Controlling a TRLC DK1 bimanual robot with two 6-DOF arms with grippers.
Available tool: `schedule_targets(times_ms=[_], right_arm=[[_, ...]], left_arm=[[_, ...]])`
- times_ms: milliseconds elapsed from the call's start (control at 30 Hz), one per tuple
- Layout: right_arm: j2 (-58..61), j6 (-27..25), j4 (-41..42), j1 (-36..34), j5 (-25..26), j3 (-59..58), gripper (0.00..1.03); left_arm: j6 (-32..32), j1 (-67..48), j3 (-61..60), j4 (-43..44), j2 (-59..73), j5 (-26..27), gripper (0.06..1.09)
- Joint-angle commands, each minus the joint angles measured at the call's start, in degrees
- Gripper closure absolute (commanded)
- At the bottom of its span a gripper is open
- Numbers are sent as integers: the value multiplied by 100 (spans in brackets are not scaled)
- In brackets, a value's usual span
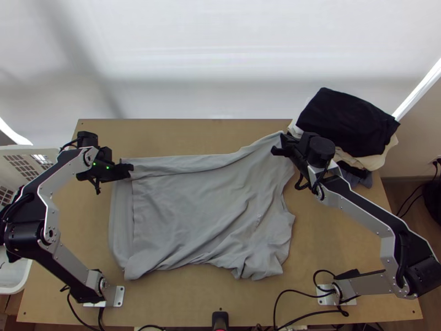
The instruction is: Fold the t-shirt
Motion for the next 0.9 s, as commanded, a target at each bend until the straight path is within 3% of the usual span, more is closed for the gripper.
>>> schedule_targets(times_ms=[0,233,333,367,533,867], right_arm=[[36,122,151,0,50,18,100],[27,122,151,0,50,0,100],[36,122,151,0,50,35,100],[36,122,151,-17,50,62,100],[-43,34,151,-176,59,185,100],[-430,-704,142,-343,85,650,100]], left_arm=[[-88,-43,151,17,153,20,62],[-237,-130,186,8,223,20,66],[-325,-192,72,96,135,20,101],[-316,-201,37,105,74,29,104],[-563,-139,177,219,-322,29,105],[-1204,45,1865,-247,-1139,37,105]])
